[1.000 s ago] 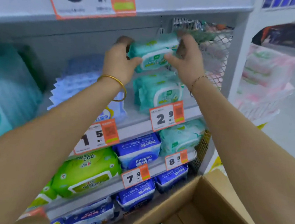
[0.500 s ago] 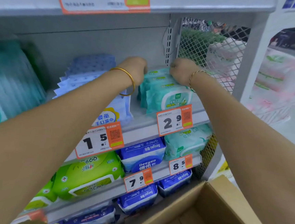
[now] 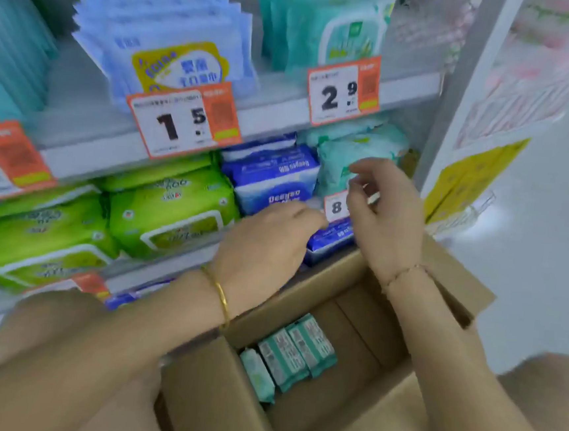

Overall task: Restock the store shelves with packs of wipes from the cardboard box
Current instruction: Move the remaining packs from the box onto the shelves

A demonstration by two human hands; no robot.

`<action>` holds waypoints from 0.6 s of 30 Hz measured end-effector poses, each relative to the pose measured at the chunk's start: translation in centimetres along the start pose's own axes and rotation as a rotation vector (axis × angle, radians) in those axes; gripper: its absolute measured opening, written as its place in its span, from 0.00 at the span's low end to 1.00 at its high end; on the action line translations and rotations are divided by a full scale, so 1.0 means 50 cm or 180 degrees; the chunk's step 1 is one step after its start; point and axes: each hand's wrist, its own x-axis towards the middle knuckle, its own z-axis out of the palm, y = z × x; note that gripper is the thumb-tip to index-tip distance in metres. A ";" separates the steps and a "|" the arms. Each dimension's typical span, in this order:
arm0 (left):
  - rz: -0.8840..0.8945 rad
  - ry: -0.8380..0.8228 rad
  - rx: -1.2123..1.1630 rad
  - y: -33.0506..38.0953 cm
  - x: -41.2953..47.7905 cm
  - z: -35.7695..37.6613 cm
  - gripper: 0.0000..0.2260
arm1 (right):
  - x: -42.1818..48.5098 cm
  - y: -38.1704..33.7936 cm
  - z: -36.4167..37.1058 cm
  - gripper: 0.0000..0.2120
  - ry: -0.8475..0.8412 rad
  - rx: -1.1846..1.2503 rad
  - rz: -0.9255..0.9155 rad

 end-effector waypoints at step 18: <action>0.0617 -0.2402 0.1277 -0.108 -0.073 0.291 0.08 | -0.391 0.468 0.336 0.20 -0.3752 -0.1292 0.3084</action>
